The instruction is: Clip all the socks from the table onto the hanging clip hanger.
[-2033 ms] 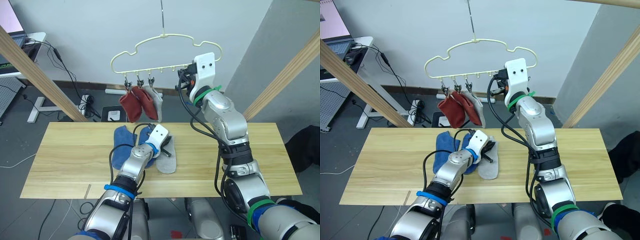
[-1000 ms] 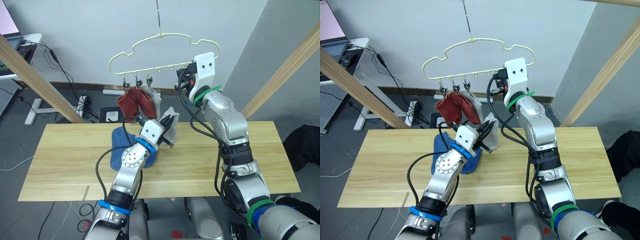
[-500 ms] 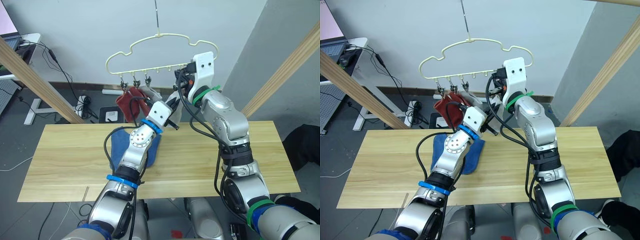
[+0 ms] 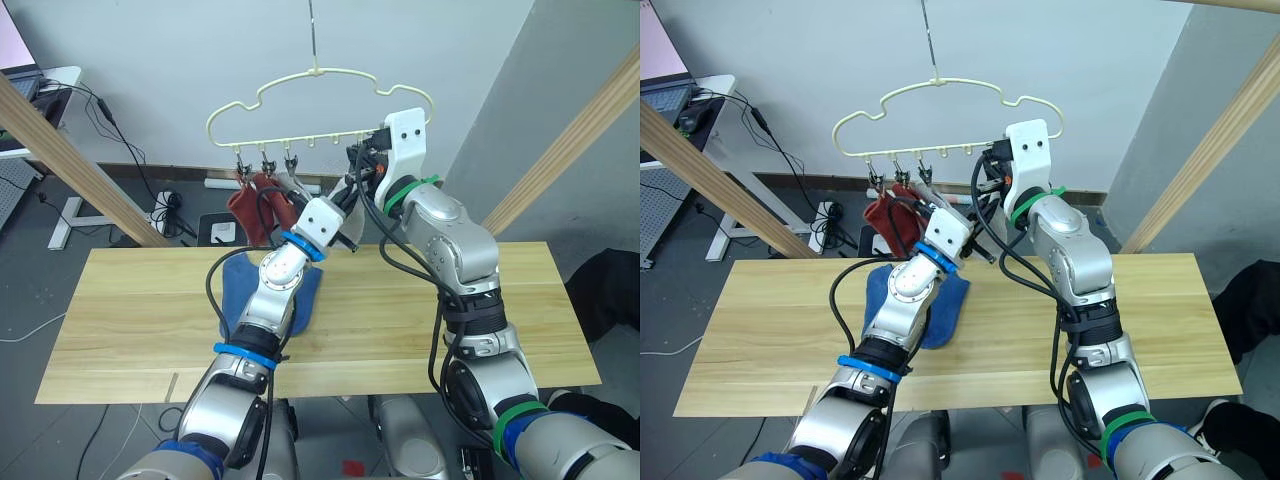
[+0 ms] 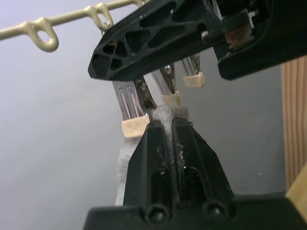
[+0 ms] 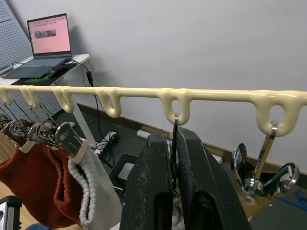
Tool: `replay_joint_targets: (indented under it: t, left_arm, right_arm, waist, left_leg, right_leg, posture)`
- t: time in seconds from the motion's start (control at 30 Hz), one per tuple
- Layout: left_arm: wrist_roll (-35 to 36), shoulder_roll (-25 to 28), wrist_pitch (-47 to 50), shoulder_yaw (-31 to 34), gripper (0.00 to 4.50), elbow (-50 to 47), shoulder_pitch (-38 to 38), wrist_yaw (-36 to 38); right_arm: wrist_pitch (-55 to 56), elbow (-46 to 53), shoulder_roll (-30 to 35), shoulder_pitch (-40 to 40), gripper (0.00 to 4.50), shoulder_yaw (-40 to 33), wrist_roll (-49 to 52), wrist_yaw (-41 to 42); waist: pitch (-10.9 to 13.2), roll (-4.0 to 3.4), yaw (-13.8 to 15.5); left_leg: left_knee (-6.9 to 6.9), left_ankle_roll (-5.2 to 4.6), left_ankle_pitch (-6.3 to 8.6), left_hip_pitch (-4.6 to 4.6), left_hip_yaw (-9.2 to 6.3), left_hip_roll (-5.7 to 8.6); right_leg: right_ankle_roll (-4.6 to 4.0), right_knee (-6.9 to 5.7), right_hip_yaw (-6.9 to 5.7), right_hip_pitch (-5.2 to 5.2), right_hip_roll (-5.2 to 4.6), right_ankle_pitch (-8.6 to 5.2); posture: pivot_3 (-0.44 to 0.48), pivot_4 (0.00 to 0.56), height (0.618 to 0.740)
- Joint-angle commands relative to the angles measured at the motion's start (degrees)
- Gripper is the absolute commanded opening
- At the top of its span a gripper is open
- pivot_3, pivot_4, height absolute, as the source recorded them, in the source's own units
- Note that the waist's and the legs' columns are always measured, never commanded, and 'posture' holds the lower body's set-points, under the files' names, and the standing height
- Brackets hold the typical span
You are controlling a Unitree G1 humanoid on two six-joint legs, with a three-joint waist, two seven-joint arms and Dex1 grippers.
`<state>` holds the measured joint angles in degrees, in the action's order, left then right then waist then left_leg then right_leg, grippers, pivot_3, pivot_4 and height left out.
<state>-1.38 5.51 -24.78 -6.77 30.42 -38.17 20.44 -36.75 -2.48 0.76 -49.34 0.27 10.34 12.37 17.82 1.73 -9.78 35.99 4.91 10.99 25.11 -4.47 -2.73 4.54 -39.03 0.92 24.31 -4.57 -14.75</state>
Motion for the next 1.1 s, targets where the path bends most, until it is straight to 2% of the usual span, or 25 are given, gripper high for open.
replay_joint_targets:
  t: [0.03,0.2,0.3,0.47,0.57,0.6,0.77,0.97,1.1]
  left_arm:
    - [-0.5,-0.07,-2.19,0.24,0.02,-0.94,-0.62,-0.81]
    - [-0.78,-0.05,-2.54,0.16,0.02,-1.02,-0.65,-1.12]
    - [-0.87,-0.08,-2.49,0.17,0.0,-1.05,-0.65,-1.18]
    - [-0.91,-0.23,-2.19,-0.02,0.0,-1.08,-0.39,-1.17]
    - [-0.96,-0.21,-2.31,-0.09,0.0,-1.43,0.21,-1.19]
    - [-0.83,-0.21,-2.31,-0.13,0.49,-1.56,0.34,-0.96]
    - [-0.23,-0.12,-0.53,-0.38,1.86,-3.14,1.43,0.06]
    - [4.47,0.58,6.59,-0.16,1.86,-11.31,5.3,5.37]
    - [7.77,2.96,13.66,0.36,1.86,-18.16,7.62,9.01]
  right_arm:
    - [0.61,2.56,-0.36,0.14,0.0,0.48,0.79,0.23]
    - [0.49,2.52,-0.4,0.16,0.0,0.55,1.02,0.29]
    - [0.64,2.85,-0.86,0.3,0.87,-0.09,1.53,-0.07]
    - [0.16,3.88,-0.58,0.7,2.72,0.22,1.21,0.03]
    - [-0.29,5.41,-0.18,1.55,2.72,0.57,1.08,0.2]
    - [-0.48,6.02,-0.05,1.91,2.76,0.69,1.07,0.25]
    - [-1.87,10.3,1.19,4.14,2.76,1.51,0.92,0.53]
    - [-5.21,17.36,3.3,7.69,2.76,1.23,2.25,1.61]
    - [-5.96,20.05,5.07,9.17,2.76,0.38,2.19,1.11]
  waist:
    - [0.0,0.0,0.0]
    - [0.0,0.0,0.0]
    - [0.0,0.0,0.0]
    - [0.0,0.0,0.01]
    - [0.0,0.0,0.01]
    - [0.0,0.0,0.01]
    - [0.0,0.0,0.01]
    - [0.0,0.0,0.01]
    - [0.0,0.0,0.0]
  left_leg:
    - [0.0,0.0,0.0,0.0,0.0,0.0]
    - [0.0,0.0,0.0,0.0,0.0,0.0]
    - [0.0,0.0,0.0,0.0,0.0,0.0]
    - [0.01,0.0,0.0,0.01,0.0,0.0]
    - [0.01,0.0,0.0,0.01,0.0,0.0]
    - [0.0,0.0,0.0,0.01,0.0,0.0]
    - [0.0,0.0,0.0,0.01,0.0,0.0]
    - [0.0,0.0,0.0,0.02,0.0,0.0]
    - [0.02,0.0,0.0,0.01,-0.01,0.0]
  right_leg:
    - [0.0,0.0,0.0,0.0,0.0,0.0]
    - [0.0,0.0,0.0,0.0,0.0,0.0]
    - [0.0,0.0,0.0,0.0,0.0,0.0]
    - [0.0,0.0,0.0,0.0,0.0,0.0]
    - [0.0,0.0,0.0,0.01,0.0,0.0]
    - [0.0,0.0,0.0,0.01,0.0,0.0]
    - [0.0,0.0,0.0,0.01,0.0,0.0]
    - [0.0,0.0,0.01,0.02,0.0,0.0]
    - [0.0,-0.03,0.01,0.01,0.0,0.0]
  posture:
    - [-0.3,0.277,0.689]
    - [-0.298,0.276,0.689]
    - [-0.298,0.276,0.689]
    - [-0.302,0.275,0.689]
    - [-0.302,0.275,0.689]
    - [-0.302,0.275,0.689]
    - [-0.302,0.278,0.689]
    - [-0.302,0.28,0.689]
    - [-0.301,0.282,0.689]
